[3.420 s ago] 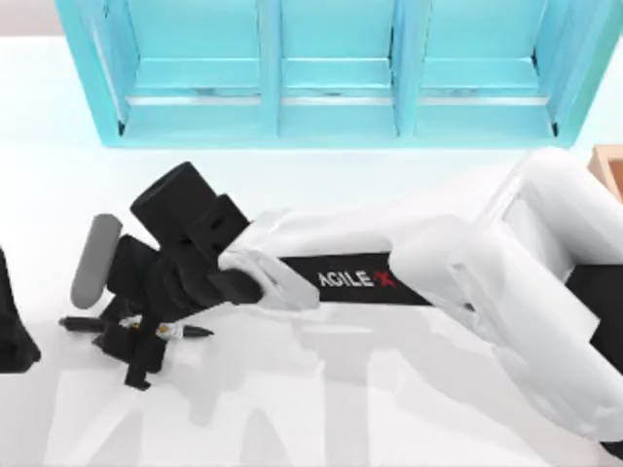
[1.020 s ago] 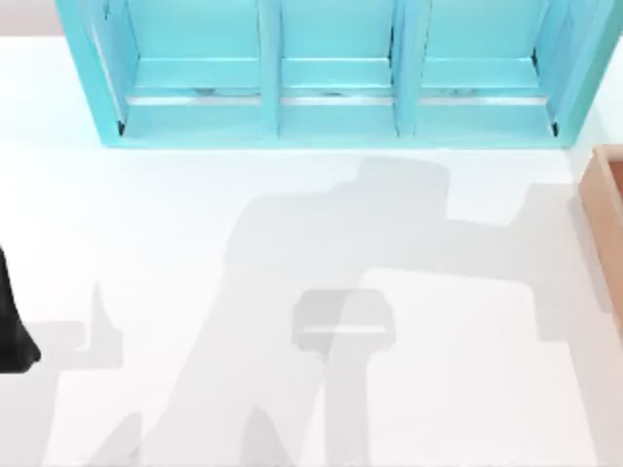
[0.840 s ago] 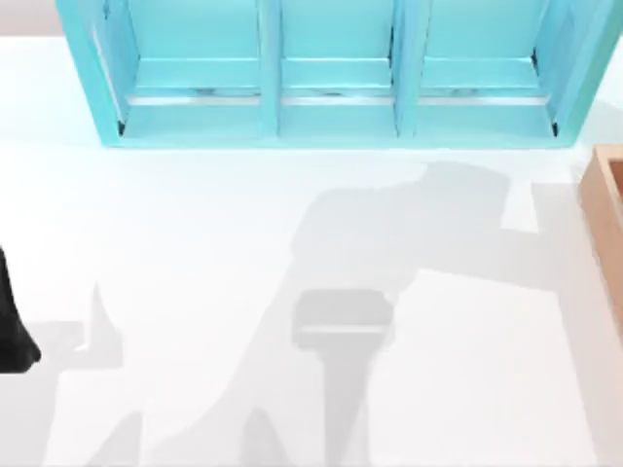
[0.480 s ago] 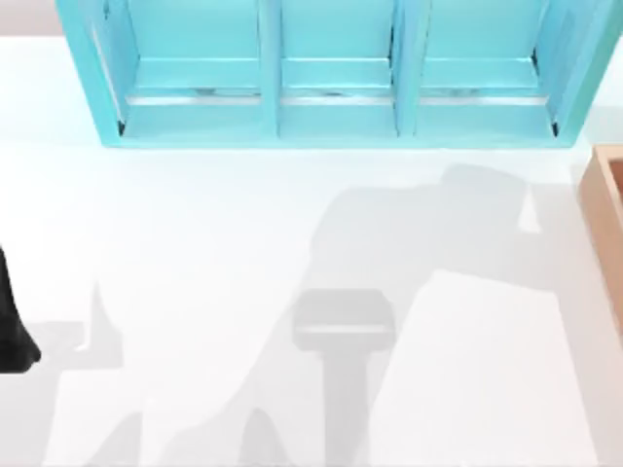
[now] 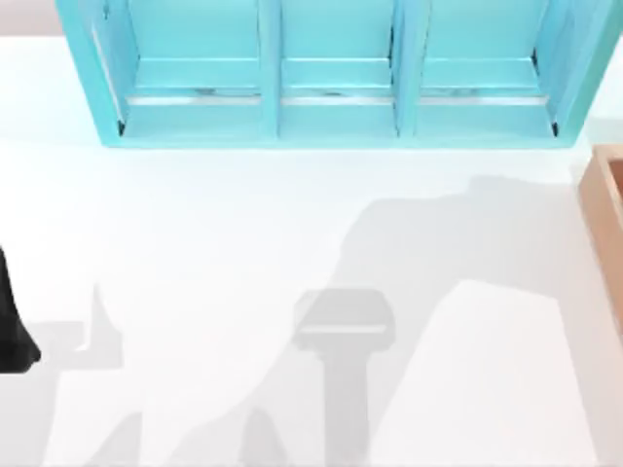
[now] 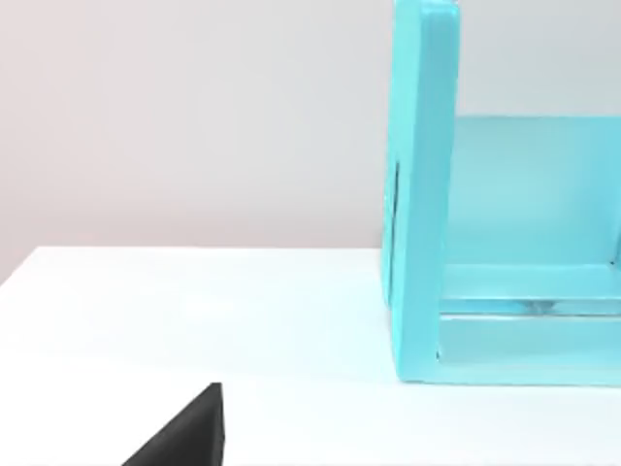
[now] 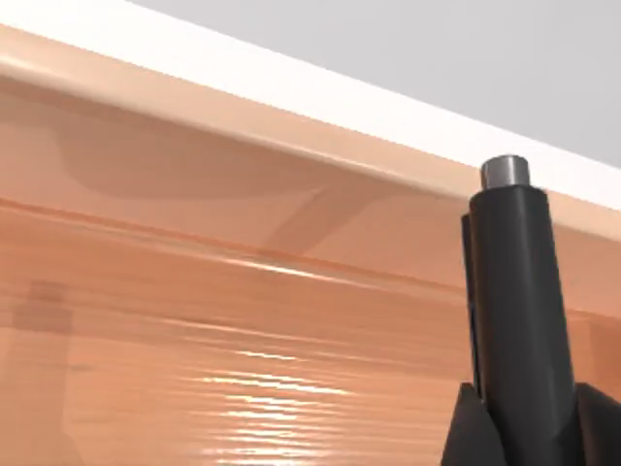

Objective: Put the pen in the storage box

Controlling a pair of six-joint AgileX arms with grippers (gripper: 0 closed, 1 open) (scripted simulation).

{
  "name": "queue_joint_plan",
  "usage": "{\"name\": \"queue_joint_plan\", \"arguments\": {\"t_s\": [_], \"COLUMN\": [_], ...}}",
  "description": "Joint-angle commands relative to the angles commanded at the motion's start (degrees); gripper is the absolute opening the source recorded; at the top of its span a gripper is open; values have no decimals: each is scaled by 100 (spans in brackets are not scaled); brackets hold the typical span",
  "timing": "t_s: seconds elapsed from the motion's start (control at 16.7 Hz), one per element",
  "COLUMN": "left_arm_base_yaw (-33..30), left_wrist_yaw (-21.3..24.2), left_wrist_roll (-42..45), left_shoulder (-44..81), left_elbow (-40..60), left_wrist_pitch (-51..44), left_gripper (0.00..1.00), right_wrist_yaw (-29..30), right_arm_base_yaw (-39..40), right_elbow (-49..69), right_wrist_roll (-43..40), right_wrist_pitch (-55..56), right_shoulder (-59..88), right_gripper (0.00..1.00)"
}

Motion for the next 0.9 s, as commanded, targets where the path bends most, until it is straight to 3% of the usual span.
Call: {"name": "queue_joint_plan", "arguments": {"t_s": [0.42,0.72,0.9], "left_arm_base_yaw": [0,0,0], "left_wrist_yaw": [0,0,0], "left_wrist_roll": [0,0,0], "left_shoulder": [0,0,0], "left_elbow": [0,0,0], "left_wrist_pitch": [0,0,0], "left_gripper": [100,100,100], "right_wrist_yaw": [-23,-7,-7], "right_arm_base_yaw": [6,0,0], "right_elbow": [-1000,-1094,-1094], "right_wrist_roll": [23,35,35], "right_wrist_pitch": [809,901,901], "right_shoulder": [-160,-163,-163], "right_gripper": [0,0,23]}}
